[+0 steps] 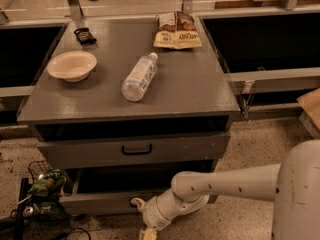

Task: Open middle drawer

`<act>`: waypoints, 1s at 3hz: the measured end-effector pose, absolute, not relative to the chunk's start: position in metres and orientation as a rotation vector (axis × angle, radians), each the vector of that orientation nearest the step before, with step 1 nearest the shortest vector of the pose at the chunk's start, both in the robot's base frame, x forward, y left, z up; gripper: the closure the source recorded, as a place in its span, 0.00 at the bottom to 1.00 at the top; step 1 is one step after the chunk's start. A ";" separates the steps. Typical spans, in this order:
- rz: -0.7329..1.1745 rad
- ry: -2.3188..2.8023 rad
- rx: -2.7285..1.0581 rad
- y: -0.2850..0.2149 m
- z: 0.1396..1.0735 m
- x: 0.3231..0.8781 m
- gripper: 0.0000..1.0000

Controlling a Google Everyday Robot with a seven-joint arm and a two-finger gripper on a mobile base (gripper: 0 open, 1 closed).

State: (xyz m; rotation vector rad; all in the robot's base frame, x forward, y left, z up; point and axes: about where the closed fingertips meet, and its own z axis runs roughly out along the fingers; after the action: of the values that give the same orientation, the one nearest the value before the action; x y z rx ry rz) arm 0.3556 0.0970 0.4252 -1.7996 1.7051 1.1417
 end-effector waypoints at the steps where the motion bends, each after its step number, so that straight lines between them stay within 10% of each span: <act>1: 1.151 1.696 -1.807 0.096 0.425 0.351 0.00; 3: 1.173 1.678 -1.815 0.092 0.424 0.336 0.00</act>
Offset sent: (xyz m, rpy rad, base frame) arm -0.0497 -0.0032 -0.0127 0.0332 0.0227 0.0638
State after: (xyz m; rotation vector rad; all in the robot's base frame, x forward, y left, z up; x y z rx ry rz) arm 0.3357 0.0917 0.4239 -1.8150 1.6783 1.1728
